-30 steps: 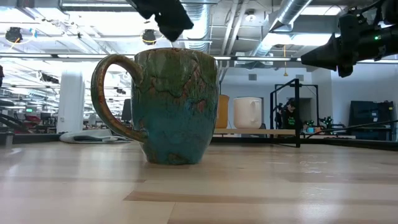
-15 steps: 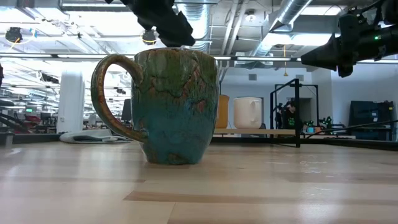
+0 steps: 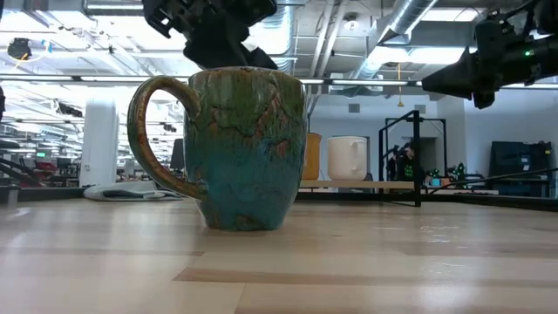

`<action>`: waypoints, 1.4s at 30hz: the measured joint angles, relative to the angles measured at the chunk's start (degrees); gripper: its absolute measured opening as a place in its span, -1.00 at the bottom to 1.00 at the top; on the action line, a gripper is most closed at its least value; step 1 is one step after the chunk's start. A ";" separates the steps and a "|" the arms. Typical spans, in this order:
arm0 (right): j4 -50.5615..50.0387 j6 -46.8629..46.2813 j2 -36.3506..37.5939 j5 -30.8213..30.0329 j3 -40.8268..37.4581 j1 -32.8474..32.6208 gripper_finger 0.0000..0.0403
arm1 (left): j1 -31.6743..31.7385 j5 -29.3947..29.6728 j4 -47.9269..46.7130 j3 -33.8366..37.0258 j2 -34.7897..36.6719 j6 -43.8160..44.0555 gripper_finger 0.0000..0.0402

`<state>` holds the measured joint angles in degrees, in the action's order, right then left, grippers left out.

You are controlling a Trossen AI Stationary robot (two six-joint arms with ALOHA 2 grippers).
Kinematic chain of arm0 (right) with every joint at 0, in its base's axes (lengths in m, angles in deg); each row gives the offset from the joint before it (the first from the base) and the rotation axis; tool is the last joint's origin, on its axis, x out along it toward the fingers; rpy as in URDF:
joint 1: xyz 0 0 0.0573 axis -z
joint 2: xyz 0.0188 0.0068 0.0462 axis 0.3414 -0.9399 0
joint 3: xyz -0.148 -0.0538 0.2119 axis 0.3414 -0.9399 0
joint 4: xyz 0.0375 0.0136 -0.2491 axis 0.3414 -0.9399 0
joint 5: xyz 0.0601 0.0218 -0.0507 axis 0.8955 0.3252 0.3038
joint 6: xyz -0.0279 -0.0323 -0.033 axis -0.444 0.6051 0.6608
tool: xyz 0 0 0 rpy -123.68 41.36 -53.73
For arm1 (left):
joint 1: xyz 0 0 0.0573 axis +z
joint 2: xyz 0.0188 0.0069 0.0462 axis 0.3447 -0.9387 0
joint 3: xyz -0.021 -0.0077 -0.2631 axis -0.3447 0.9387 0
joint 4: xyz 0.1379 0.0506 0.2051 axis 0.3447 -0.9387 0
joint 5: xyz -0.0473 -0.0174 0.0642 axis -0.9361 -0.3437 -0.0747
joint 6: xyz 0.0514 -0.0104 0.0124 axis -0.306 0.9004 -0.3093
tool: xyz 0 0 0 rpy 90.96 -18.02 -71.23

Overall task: Stack small to large cups/mugs on shelf
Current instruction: Put the brown mug on the shelf

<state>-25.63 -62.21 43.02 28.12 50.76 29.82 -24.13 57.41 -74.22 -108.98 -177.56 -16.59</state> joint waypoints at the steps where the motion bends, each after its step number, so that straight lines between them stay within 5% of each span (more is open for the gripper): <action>1: -0.39 -0.04 -0.04 0.05 0.00 -0.08 -0.44 | -0.17 -0.02 0.51 0.00 -0.46 -0.16 -0.31; 27: -3.09 -0.41 -0.17 0.12 -0.09 -0.08 -0.44 | -2.07 2.26 2.41 -1.91 -7.12 -1.03 -0.31; 42: -4.81 0.03 -0.15 0.10 -0.09 -0.08 -0.44 | -2.05 2.82 1.57 -2.67 -7.07 -0.86 -0.88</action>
<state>-30.45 -62.19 42.87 28.22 50.67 29.74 -26.18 60.23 -72.65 -111.65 -184.63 -17.45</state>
